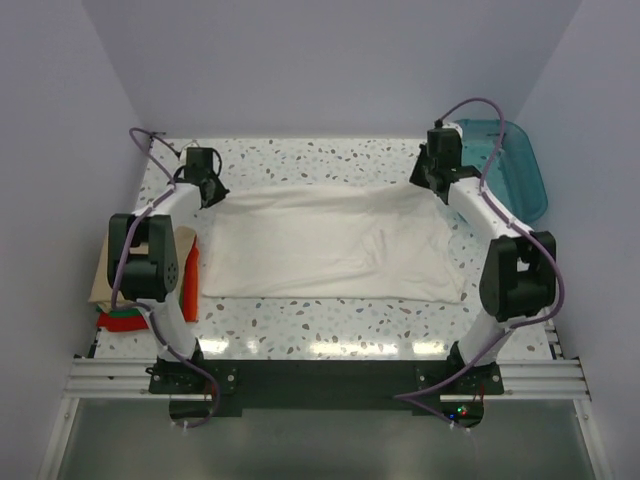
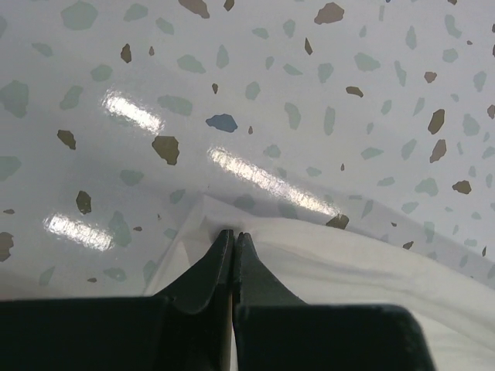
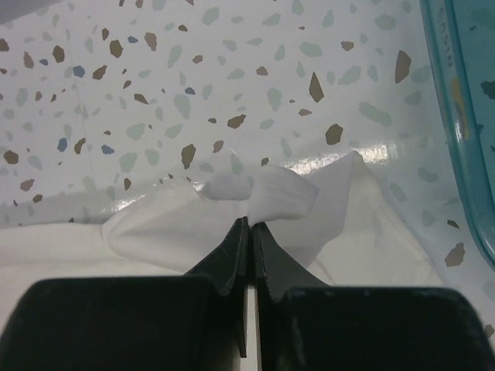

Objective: Fold and stack the t-shirts
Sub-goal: Fold the tshirt

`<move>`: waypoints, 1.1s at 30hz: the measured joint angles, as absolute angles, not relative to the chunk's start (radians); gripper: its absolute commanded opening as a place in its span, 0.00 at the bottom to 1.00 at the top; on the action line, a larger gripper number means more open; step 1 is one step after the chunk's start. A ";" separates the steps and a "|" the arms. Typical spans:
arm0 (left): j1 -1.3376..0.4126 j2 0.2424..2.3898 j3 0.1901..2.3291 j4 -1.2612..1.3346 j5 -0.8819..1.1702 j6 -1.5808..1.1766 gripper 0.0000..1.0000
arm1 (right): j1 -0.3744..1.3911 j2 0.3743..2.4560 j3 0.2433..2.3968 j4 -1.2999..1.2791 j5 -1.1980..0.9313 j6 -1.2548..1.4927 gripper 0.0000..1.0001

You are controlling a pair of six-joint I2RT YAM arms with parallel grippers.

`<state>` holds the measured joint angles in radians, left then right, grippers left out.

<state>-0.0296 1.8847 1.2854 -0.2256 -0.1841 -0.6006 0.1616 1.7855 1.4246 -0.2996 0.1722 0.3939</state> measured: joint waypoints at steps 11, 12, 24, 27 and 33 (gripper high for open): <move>-0.030 1.774 1.218 -0.251 -0.204 -0.630 0.00 | 0.162 1.523 1.161 -0.310 0.188 0.476 0.00; -0.030 1.760 1.207 -0.252 -0.206 -0.637 0.00 | 0.162 1.507 1.141 -0.316 0.190 0.482 0.00; -0.030 1.664 1.058 -0.249 -0.216 -0.709 0.00 | 0.162 1.332 0.970 -0.360 0.201 0.517 0.00; -0.030 1.641 1.030 -0.248 -0.216 -0.725 0.00 | 0.162 1.301 0.927 -0.361 0.200 0.521 0.00; -0.030 1.576 0.955 -0.232 -0.217 -0.754 0.00 | 0.162 1.254 0.843 -0.366 0.188 0.535 0.00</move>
<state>-0.0296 1.5757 0.9554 -0.2317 -0.2169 -0.7536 0.1616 1.2541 0.8433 -0.3656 0.1883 0.5350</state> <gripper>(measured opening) 0.020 0.025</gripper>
